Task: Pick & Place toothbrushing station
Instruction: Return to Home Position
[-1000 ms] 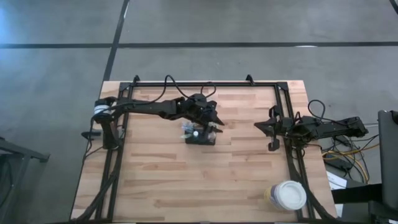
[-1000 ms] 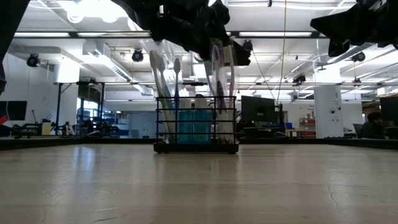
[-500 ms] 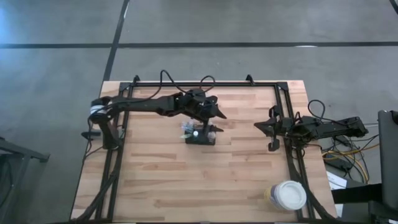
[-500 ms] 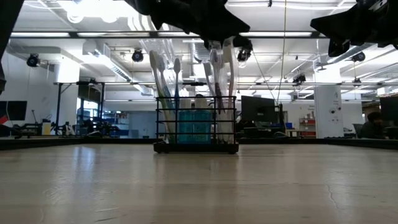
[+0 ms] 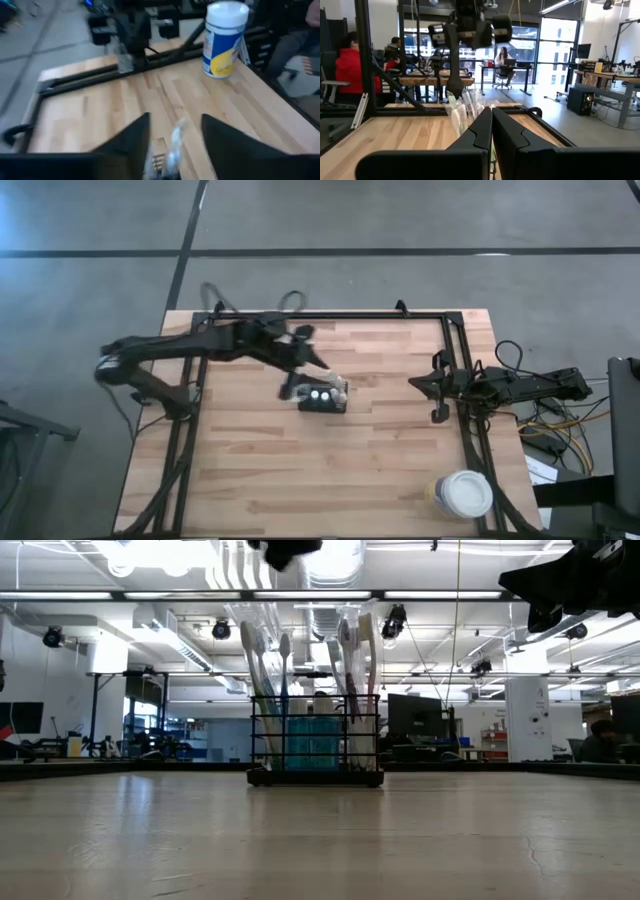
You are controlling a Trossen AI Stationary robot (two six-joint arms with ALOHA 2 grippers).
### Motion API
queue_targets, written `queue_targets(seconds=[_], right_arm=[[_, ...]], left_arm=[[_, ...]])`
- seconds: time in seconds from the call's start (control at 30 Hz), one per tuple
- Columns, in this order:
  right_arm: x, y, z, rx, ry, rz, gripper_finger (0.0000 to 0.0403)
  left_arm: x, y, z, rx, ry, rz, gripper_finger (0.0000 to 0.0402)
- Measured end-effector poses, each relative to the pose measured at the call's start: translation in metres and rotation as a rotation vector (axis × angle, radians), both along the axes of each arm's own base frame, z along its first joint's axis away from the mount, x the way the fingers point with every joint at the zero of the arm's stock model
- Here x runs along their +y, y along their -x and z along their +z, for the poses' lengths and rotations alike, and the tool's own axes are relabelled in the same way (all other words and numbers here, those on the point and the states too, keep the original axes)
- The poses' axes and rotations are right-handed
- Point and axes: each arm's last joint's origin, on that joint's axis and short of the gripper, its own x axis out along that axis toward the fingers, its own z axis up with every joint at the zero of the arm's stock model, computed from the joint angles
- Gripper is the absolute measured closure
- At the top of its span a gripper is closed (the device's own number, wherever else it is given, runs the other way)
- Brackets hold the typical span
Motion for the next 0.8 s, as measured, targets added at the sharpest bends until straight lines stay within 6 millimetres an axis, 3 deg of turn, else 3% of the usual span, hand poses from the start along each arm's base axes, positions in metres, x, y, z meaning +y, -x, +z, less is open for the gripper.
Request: queue_targets(seconds=[0.13,0.23,0.47,0.6,0.8], right_arm=[[0.000,0.000,-0.001,0.011,-0.014,0.002,0.0394],[0.000,0.000,-0.001,0.007,-0.035,0.005,0.0394],[0.000,0.002,0.006,-0.017,-0.029,-0.004,0.0394],[-0.001,0.007,0.013,-0.025,-0.004,-0.011,0.0394],[-0.003,0.020,0.013,-0.049,-0.034,-0.002,0.0394]], left_arm=[[-0.007,0.057,0.004,-0.078,-0.045,0.108,0.0318],[-0.012,0.099,-0.011,-0.155,-0.063,0.156,0.0385],[-0.022,0.167,-0.064,-0.387,-0.022,0.247,0.0397],[-0.023,0.188,-0.095,-0.442,-0.018,0.339,0.0397],[-0.026,0.207,-0.128,-0.483,-0.026,0.336,0.0398]])
